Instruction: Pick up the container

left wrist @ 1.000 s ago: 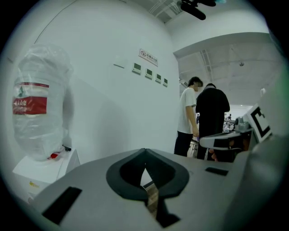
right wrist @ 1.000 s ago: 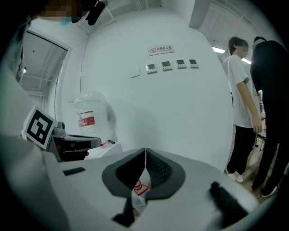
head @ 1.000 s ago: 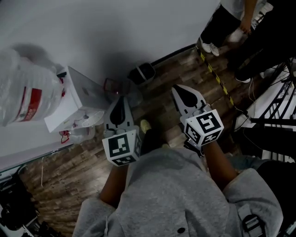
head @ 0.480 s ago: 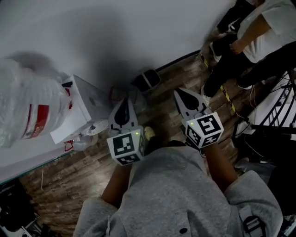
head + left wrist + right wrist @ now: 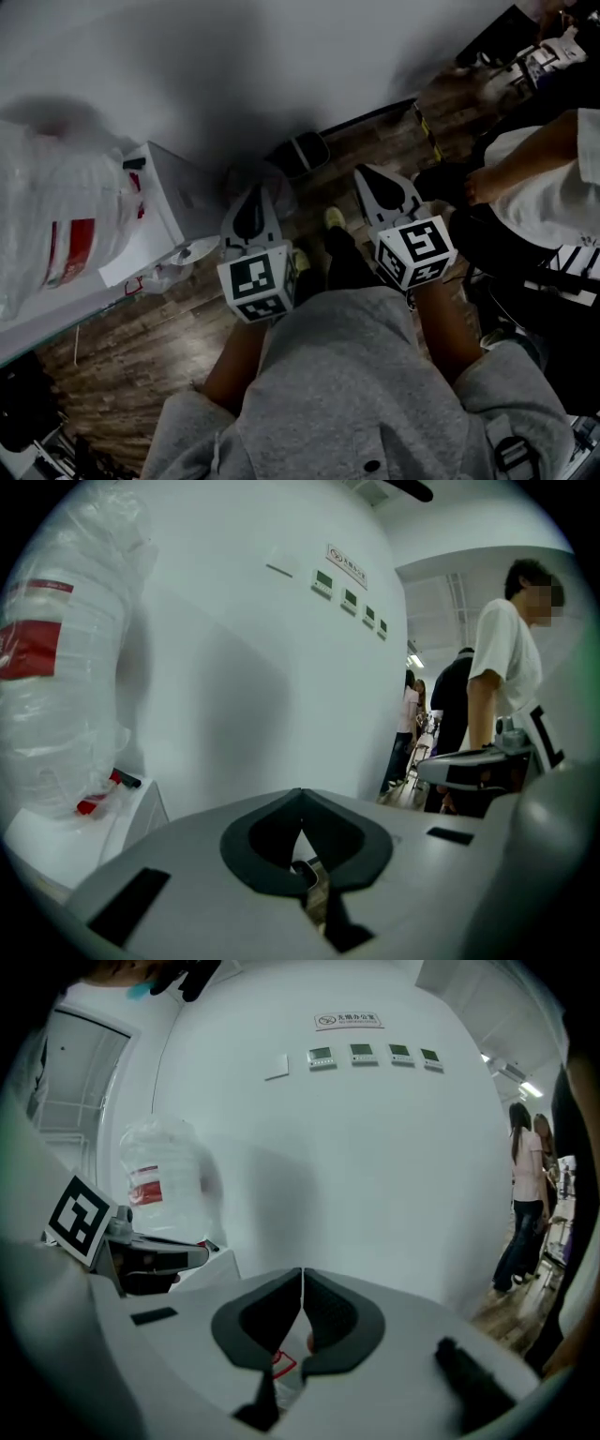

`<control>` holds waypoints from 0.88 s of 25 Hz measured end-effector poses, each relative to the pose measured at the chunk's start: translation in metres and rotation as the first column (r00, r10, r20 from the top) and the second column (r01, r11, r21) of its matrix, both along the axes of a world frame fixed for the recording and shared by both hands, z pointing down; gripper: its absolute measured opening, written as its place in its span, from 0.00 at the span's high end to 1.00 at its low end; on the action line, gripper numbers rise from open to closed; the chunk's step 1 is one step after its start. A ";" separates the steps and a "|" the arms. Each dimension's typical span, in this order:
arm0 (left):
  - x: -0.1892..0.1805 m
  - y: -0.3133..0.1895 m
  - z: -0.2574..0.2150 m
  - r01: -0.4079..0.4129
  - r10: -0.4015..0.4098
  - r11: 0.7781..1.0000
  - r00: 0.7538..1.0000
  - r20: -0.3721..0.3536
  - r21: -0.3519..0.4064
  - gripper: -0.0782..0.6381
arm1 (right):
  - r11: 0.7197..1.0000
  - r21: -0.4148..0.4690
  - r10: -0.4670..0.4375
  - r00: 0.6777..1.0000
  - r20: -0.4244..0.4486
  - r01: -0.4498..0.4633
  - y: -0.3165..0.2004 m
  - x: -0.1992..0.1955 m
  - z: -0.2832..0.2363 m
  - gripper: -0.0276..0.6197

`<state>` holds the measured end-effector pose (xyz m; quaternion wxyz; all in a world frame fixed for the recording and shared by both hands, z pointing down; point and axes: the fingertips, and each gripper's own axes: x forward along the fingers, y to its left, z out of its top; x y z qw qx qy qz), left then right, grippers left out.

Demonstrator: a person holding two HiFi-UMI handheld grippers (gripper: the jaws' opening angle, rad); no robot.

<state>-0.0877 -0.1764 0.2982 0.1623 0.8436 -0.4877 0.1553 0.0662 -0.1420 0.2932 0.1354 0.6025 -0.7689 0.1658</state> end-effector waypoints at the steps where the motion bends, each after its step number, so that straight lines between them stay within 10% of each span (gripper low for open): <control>1: 0.003 -0.004 0.002 0.008 -0.008 1.000 1.000 0.008 -0.005 0.87 | 1.000 -0.002 -0.007 1.000 0.003 0.007 -0.005 0.003 0.001 0.92; 15: 0.052 -0.085 0.055 0.188 -0.169 0.971 0.976 0.135 -0.148 0.87 | 0.983 -0.121 -0.133 0.988 0.073 0.141 -0.113 0.053 0.055 0.92; 22: 0.055 -0.098 0.122 0.326 -0.269 0.868 0.943 0.197 -0.374 0.87 | 0.947 -0.242 -0.193 0.976 0.106 0.213 -0.143 0.048 0.099 0.92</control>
